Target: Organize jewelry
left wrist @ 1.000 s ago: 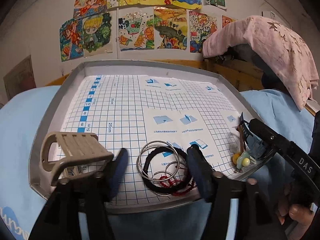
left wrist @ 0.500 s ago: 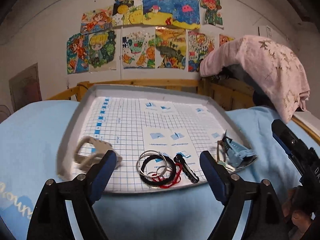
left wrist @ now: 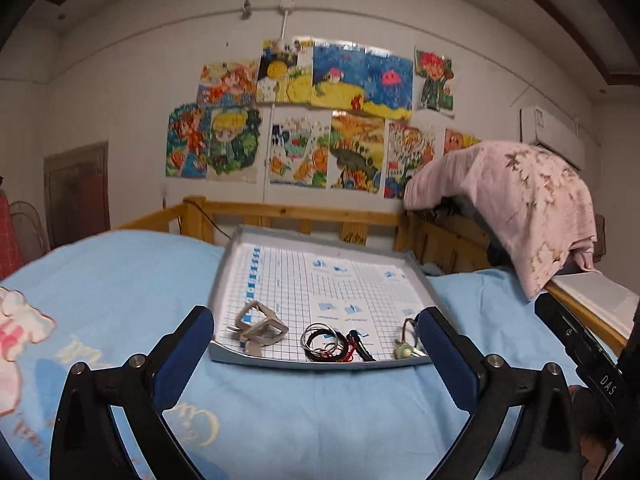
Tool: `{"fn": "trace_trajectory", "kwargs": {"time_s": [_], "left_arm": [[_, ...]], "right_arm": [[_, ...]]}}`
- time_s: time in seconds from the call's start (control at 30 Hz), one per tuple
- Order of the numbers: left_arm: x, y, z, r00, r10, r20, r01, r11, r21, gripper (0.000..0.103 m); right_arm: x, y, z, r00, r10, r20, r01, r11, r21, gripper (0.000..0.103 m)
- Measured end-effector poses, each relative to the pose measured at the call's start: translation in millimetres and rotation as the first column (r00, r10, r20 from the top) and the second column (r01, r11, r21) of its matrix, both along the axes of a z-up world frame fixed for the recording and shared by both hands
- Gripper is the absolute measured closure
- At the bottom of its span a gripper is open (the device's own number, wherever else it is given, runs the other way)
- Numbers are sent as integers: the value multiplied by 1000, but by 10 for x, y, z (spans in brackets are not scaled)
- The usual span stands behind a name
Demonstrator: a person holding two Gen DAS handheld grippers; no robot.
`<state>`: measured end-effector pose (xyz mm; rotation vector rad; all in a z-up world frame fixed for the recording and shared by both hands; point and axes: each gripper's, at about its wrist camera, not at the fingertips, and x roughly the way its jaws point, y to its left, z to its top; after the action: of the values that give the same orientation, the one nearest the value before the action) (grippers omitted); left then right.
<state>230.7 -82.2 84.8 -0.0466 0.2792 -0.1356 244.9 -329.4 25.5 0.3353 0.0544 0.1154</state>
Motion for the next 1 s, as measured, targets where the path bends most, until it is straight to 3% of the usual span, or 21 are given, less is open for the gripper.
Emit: {"fn": "trace_trajectory", "kwargs": {"time_s": [0.17, 0.33, 0.67, 1.0], "left_arm": [[-477, 98, 124, 999, -12, 29, 12, 1000, 3, 0], [-968, 264, 171, 999, -2, 52, 3, 1000, -20, 0], [-1689, 558, 113, 996, 19, 84, -18, 1000, -22, 0], [-2188, 741, -148, 995, 19, 97, -13, 998, -66, 0]], "right_arm": [[-356, 40, 212, 999, 36, 1, -36, 999, -3, 2], [-859, 156, 236, 1000, 11, 3, -11, 1000, -18, 2], [-1726, 521, 323, 1000, 11, 18, -9, 993, -120, 2], [-2356, 695, 111, 1000, -9, 2, 9, 989, -149, 2]]}}
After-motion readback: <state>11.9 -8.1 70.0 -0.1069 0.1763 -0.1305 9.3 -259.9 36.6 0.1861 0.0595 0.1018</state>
